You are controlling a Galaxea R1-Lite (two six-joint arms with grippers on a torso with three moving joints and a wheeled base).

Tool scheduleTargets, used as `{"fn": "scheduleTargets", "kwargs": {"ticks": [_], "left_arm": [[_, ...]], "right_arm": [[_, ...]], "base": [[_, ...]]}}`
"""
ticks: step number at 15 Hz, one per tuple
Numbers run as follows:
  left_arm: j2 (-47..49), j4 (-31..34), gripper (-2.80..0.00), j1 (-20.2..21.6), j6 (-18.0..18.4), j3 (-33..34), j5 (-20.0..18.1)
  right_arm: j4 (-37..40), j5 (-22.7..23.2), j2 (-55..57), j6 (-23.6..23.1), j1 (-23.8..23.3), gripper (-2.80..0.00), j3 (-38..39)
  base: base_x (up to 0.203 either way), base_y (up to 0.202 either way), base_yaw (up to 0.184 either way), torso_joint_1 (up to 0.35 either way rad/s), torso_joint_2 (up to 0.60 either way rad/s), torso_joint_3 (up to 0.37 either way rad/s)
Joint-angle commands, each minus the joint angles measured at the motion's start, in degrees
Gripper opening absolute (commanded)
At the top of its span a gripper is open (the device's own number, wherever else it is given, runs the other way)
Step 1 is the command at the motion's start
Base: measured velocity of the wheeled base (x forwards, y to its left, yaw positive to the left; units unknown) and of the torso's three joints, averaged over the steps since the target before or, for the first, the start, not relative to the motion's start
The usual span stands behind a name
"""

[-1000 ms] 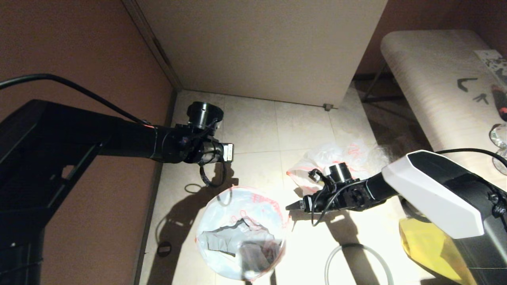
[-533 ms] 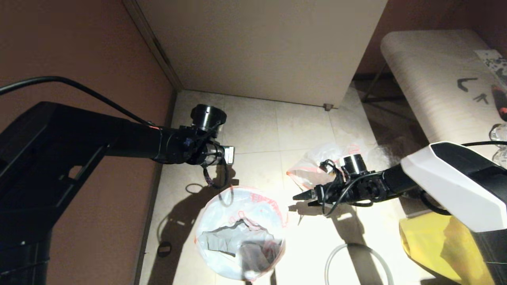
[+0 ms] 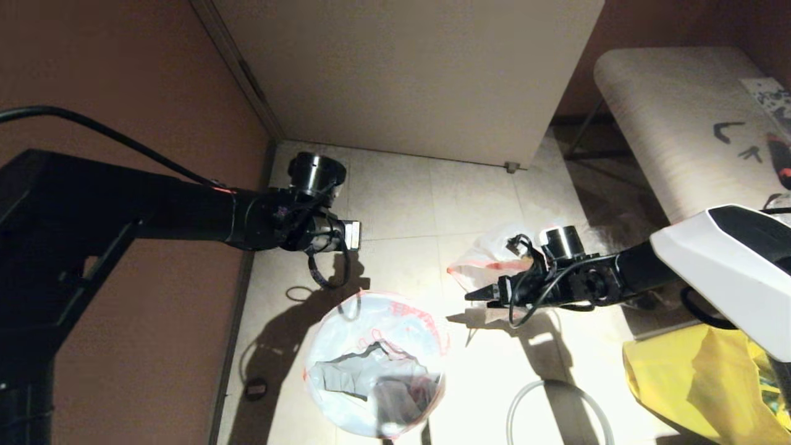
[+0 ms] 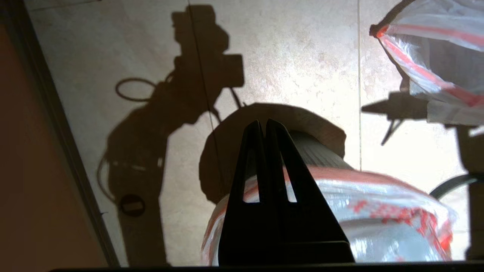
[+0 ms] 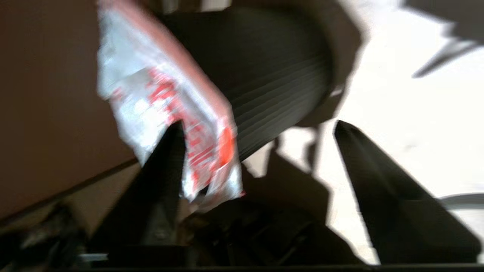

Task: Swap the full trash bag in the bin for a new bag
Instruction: Put the new garbage bag on the trash can

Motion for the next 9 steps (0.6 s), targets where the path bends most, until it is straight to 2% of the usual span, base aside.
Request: {"fn": "scheduleTargets", "kwargs": {"ticks": [1, 2, 3, 4, 6, 7, 8, 9], "left_arm": [[-3.9, 2.5, -2.80, -0.4, 0.0, 0.7, -0.1], [-5.1, 6.2, -2.80, -1.1, -0.2, 1.1, -0.4], [-6.3, 9.9, -2.80, -2.9, -0.9, 2.1, -1.1], [-7.0, 11.6, -2.80, -4.9, -2.7, 5.1, -1.7], [-8.0, 12.8, -2.80, -9.5, -6.9, 14.2, -2.4], [-7.9, 12.0, -2.80, -11.5, -8.8, 19.0, -3.0], [-6.8, 8.5, -2.80, -12.9, -10.7, 23.0, -3.8], [-5.0, 1.9, -2.80, -13.6, -11.9, 25.5, -4.6]], "right_arm": [[-0.1, -8.1, -2.0, 0.1, 1.1, -2.80, 0.3], [0.0, -11.6, -2.2, 0.0, 1.6, -2.80, 0.2], [0.4, -17.1, -2.8, 0.0, 2.1, -2.80, 0.2], [2.2, -23.6, -3.6, 0.5, 2.5, -2.80, 0.2], [10.3, -30.4, -4.3, 1.5, 2.5, -2.80, 0.4], [12.1, -34.0, -4.4, 1.9, 2.4, -2.80, 1.2], [12.1, -35.9, -4.8, 2.7, 2.3, -2.80, 3.0], [11.6, -36.4, -5.6, 3.8, 2.2, -2.80, 4.5]], "base": [[0.000, 0.000, 0.000, 0.000, 0.00, 0.000], [0.000, 0.000, 0.000, 0.000, 0.00, 0.000], [0.000, 0.000, 0.000, 0.000, 0.00, 0.000], [0.000, 0.000, 0.000, 0.000, 0.00, 0.000], [0.000, 0.000, 0.000, 0.000, 0.00, 0.000], [0.000, 0.000, 0.000, 0.000, 0.00, 0.000], [0.000, 0.000, 0.000, 0.000, 0.00, 0.000], [0.000, 0.000, 0.000, 0.000, 0.00, 0.000]]}}
